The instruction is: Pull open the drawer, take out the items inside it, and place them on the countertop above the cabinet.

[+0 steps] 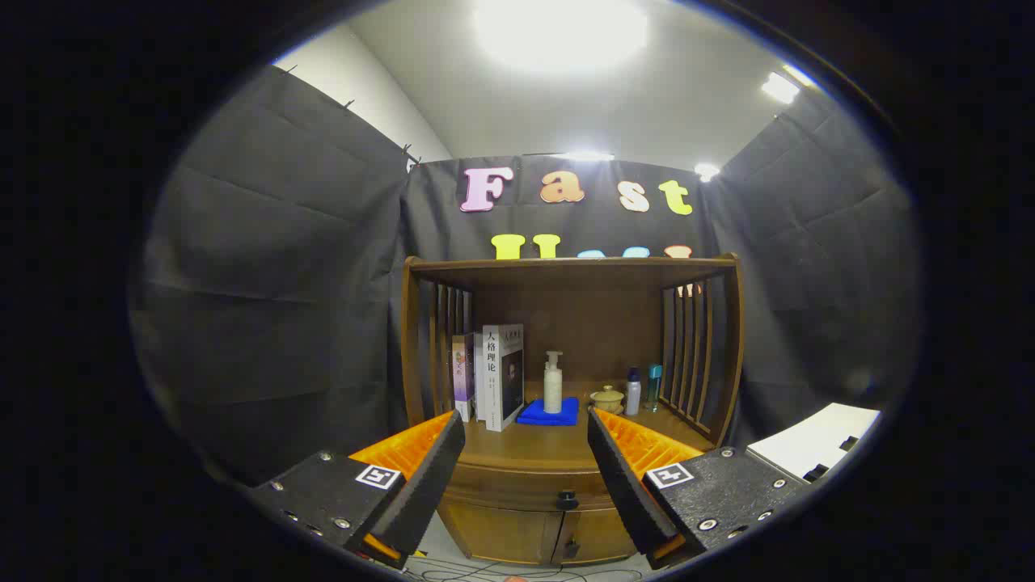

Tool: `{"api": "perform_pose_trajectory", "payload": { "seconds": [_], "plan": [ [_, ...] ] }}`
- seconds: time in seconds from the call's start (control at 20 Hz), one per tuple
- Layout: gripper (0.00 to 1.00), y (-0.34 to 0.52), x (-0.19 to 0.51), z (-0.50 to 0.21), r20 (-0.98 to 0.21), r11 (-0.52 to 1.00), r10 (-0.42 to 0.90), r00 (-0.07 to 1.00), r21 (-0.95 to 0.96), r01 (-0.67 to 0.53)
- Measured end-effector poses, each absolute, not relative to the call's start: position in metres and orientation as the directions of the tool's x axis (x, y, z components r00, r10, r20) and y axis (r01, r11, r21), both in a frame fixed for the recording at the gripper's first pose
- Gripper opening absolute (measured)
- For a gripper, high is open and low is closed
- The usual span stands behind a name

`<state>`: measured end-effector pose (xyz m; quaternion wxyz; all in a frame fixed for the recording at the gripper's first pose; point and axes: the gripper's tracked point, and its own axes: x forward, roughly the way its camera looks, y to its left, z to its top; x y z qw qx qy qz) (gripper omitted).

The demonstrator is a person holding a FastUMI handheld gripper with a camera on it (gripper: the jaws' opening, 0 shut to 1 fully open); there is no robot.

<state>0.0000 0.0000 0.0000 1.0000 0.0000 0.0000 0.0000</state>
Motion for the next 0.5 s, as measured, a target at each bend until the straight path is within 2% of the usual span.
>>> {"api": "perform_pose_trajectory", "payload": {
  "seconds": [0.5],
  "plan": [
    [0.95,0.021,-0.003,-0.001,-0.007,0.999,0.052,0.999,0.018,-0.052]
  ]
}}
